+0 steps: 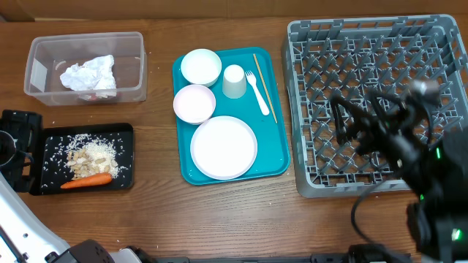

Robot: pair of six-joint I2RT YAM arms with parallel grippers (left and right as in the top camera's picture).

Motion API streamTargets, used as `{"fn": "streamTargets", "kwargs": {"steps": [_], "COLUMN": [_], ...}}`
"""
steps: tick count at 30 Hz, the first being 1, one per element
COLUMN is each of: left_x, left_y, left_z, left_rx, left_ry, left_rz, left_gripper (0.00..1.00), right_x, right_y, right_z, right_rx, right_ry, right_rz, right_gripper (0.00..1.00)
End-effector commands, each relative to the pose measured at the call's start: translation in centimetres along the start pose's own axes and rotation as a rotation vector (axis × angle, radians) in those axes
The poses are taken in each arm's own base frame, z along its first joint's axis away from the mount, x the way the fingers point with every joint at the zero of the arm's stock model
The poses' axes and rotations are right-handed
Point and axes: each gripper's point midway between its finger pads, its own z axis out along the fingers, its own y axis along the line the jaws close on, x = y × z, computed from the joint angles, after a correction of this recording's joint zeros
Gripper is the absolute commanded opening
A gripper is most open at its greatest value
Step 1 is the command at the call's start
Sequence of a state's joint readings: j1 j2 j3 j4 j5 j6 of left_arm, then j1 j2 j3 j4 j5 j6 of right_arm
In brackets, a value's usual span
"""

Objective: Sort waste into correct bins and load items into the dishwasher rack
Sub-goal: 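Lower the right gripper onto the large pink plate rim and grasp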

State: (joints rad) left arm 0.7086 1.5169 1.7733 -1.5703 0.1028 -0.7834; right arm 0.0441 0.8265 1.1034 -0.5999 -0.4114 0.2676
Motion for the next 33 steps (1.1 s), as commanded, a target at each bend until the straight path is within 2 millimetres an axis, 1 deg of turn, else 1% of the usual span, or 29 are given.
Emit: {"fn": "streamTargets", "kwargs": {"steps": [1,3,5,6,8,10,13,14,15,16,18,19,20,21,22,23,24,25,26,28,30,31,33], "left_x": [0.0,0.0,0.0,0.0,0.0,0.0,0.0,0.0,0.0,0.0,0.0,0.0,0.0,0.0,0.0,0.0,0.0,0.0,0.0,0.0,0.0,0.0,0.0], "left_y": [0.1,0.1,0.1,0.1,0.1,0.1,0.1,0.1,0.1,0.1,0.1,0.1,0.1,0.1,0.1,0.1,0.1,0.1,0.1,0.1,0.1,0.1,0.1], "left_z": [0.2,0.2,0.2,0.2,0.2,0.2,0.2,0.2,0.2,0.2,0.2,0.2,0.2,0.2,0.2,0.2,0.2,0.2,0.2,0.2,0.2,0.2,0.2], "left_rx": [-0.010,-0.009,-0.009,-0.009,-0.009,-0.010,-0.010,-0.009,-0.009,-0.009,-0.009,-0.009,-0.010,-0.009,-0.010,-0.009,-0.010,-0.010,-0.009,-0.009,-0.010,-0.009,-0.010], "left_ry": [-0.002,-0.002,-0.002,-0.002,-0.002,-0.001,-0.001,-0.002,-0.002,-0.002,-0.002,-0.002,-0.001,-0.002,-0.001,-0.002,-0.001,-0.002,-0.002,-0.002,-0.001,-0.002,-0.002], "left_rz": [-0.008,-0.008,-0.008,-0.008,-0.008,-0.008,-0.008,-0.008,-0.008,-0.008,-0.008,-0.008,-0.008,-0.008,-0.008,-0.008,-0.008,-0.008,-0.008,-0.008,-0.008,-0.008,-0.008], "left_gripper": [1.00,1.00,1.00,1.00,1.00,1.00,1.00,1.00,1.00,0.99,1.00,1.00,1.00,1.00,1.00,1.00,1.00,1.00,1.00,1.00,1.00,1.00,1.00], "right_x": [-0.1,1.0,3.0,4.6,7.4,10.1,13.6,14.8,16.5,18.9,21.1,22.7,23.7,25.0,25.6,26.5,27.2,27.9,28.2,29.5,30.3,31.2,32.2], "right_y": [0.8,0.7,0.8,1.1,1.9,2.9,3.9,4.0,3.9,3.1,2.1,1.4,0.9,0.3,0.0,-0.2,-0.4,-0.5,-0.6,-0.8,-0.8,-0.8,-0.9], "right_z": [2.4,4.1,6.2,7.6,9.5,11.0,12.9,13.5,14.4,15.6,16.4,16.8,17.0,17.3,17.4,17.6,17.7,17.9,18.0,18.4,18.8,19.1,19.5], "right_rx": [0.013,0.054,0.112,0.138,0.150,0.132,0.107,0.106,0.108,0.121,0.161,0.191,0.212,0.232,0.239,0.247,0.252,0.255,0.256,0.273,0.279,0.280,0.281], "right_ry": [0.158,0.261,0.382,0.455,0.548,0.628,0.723,0.755,0.804,0.875,0.938,0.984,1.013,1.052,1.069,1.093,1.109,1.126,1.131,1.144,1.144,1.152,1.164], "right_rz": [-0.081,-0.095,-0.121,-0.149,-0.196,-0.229,-0.256,-0.263,-0.252,-0.244,-0.213,-0.190,-0.176,-0.167,-0.167,-0.170,-0.170,-0.174,-0.174,-0.156,-0.143,-0.145,-0.153], "right_gripper": [1.00,1.00,1.00,0.99,0.99,1.00,1.00,1.00,1.00,1.00,1.00,1.00,0.99,0.94,0.92,0.86,0.83,0.81,0.80,0.75,0.75,0.75,0.75]}}
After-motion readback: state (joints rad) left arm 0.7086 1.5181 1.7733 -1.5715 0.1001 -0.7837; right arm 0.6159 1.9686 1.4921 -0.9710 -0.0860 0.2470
